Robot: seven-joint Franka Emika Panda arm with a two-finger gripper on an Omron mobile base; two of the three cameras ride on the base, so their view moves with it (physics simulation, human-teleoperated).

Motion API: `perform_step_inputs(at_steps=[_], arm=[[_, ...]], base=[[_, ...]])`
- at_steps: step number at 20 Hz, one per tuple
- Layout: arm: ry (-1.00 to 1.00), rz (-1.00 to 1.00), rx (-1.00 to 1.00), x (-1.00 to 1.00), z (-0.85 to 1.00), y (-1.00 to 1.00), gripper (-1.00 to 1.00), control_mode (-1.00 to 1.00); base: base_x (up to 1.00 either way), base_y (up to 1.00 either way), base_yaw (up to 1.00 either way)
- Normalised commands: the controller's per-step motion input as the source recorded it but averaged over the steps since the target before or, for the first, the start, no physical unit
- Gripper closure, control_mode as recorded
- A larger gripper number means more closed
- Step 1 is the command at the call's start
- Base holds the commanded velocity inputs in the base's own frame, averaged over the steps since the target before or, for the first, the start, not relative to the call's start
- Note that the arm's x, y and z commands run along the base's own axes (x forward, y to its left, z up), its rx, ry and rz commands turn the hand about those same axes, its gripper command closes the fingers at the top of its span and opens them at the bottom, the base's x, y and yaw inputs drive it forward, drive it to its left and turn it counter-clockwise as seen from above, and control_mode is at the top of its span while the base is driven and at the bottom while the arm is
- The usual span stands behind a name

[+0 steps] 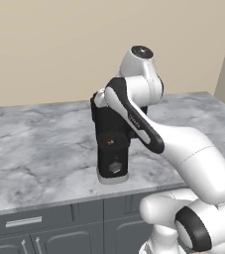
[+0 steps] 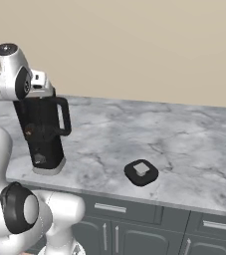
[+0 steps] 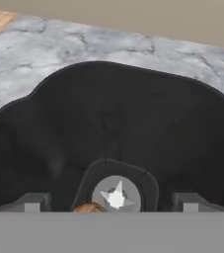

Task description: Open the blender lid, put the tangerine in the blender, close the lid, and start the blender.

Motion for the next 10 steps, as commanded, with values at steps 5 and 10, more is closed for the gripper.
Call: perform_step_inputs(at_steps=[5, 10], arm=[[-0.03, 0.0, 0.0, 0.0, 0.52, -0.26, -1.0, -1.0], [-0.05, 0.0, 0.02, -0.19, 0.42, -0.71, -1.0, -1.0]], base=[[0.0, 0.0, 0.0], [0.0, 0.0, 0.0]])
